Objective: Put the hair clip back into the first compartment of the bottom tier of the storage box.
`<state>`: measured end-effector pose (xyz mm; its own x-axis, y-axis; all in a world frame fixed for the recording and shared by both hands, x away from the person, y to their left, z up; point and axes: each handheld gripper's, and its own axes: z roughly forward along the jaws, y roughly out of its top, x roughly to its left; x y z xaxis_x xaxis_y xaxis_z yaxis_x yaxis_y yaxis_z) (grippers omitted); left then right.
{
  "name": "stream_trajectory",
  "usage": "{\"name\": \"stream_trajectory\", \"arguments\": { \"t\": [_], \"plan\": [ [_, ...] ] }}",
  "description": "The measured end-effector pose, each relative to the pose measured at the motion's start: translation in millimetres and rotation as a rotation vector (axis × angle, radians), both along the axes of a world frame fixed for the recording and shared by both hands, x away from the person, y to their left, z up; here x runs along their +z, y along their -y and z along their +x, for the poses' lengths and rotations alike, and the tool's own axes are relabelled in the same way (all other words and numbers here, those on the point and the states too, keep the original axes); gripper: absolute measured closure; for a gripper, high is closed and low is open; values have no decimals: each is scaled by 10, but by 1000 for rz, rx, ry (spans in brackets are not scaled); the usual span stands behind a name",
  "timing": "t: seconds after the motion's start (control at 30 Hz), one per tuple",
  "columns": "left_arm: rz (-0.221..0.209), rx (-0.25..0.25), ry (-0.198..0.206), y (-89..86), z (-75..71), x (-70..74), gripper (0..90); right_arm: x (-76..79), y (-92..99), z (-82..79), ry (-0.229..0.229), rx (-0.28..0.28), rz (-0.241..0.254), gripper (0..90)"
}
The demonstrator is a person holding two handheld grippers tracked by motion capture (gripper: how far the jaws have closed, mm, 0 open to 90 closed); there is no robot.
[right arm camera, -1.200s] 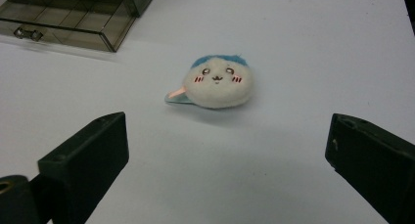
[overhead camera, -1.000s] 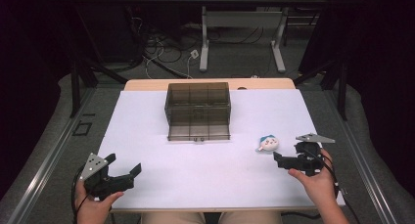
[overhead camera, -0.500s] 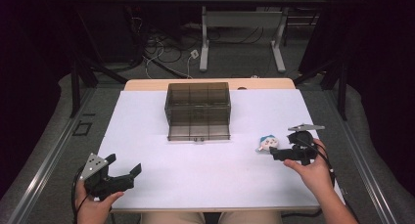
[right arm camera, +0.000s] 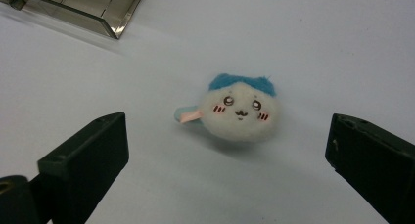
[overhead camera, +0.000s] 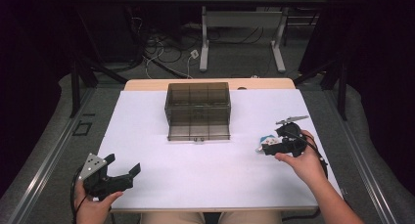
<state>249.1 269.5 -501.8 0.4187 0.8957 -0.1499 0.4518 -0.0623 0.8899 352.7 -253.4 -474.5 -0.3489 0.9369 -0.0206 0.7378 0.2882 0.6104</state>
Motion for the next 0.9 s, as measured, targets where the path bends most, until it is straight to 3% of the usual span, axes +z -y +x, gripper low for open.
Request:
{"name": "stream_trajectory", "arguments": {
  "t": [0.63, 0.9],
  "plan": [
    [3, 0, -5, -3, 12, -10, 5, -45, -15, 243, -87, -53, 9, 12],
    [-1, -4, -9, 4, 14, -14, 4, -110, 15, 346, -122, -44, 16, 11]
  ]
}}
